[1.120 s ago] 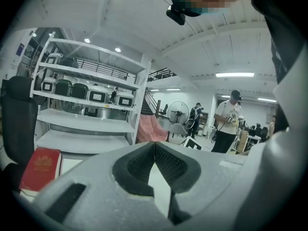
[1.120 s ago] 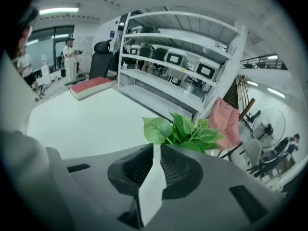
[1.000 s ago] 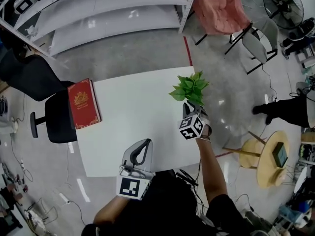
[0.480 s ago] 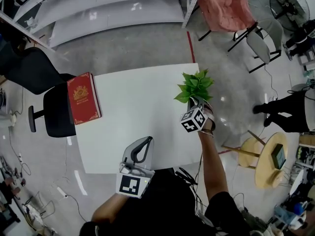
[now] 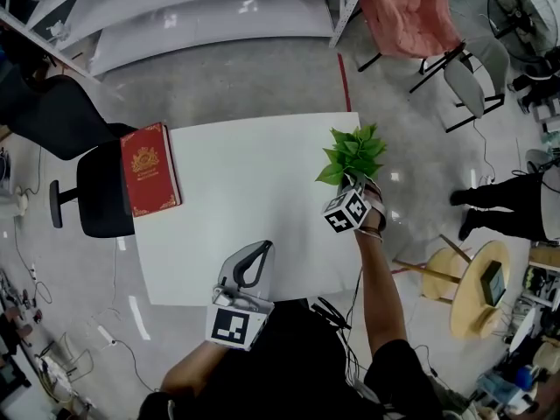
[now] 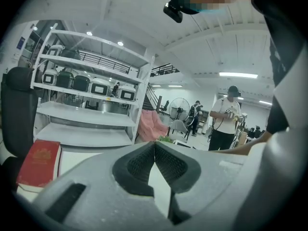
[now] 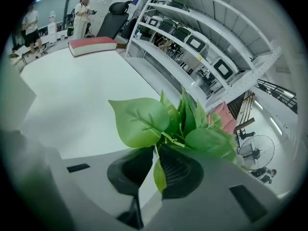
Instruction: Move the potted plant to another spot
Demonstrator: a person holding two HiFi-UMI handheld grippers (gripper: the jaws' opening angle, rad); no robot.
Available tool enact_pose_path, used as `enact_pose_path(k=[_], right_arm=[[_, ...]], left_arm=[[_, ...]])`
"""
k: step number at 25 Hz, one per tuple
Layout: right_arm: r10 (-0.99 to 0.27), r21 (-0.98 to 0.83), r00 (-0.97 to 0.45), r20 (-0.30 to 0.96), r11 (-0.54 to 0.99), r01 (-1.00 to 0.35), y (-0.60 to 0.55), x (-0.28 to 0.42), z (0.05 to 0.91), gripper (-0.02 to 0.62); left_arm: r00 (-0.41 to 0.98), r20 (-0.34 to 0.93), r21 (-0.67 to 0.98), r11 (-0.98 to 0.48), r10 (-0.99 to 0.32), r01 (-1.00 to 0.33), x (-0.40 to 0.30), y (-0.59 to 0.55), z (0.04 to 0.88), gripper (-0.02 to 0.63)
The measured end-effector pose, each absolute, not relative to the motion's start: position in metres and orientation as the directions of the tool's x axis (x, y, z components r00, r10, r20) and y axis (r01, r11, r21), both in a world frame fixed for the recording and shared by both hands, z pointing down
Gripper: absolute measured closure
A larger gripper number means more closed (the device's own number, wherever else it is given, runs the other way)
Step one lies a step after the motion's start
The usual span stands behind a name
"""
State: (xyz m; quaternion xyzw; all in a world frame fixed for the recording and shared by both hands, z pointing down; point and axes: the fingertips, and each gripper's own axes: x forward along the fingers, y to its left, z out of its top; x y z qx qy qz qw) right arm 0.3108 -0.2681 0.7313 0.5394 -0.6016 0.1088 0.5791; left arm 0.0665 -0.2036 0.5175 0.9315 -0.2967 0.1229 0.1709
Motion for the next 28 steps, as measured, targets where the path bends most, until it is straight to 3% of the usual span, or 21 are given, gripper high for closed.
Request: enact_pose_path(k=[28], right_arm=[[-0.533, 0.528, 0.226, 0.816, 0.525, -0.667, -0.254, 0.301, 0.730, 0.578]], left_arm=[[0.750, 0.314, 0.228, -0.721, -0.582, -0.654, 0.051, -0.184, 0.501, 0.589]])
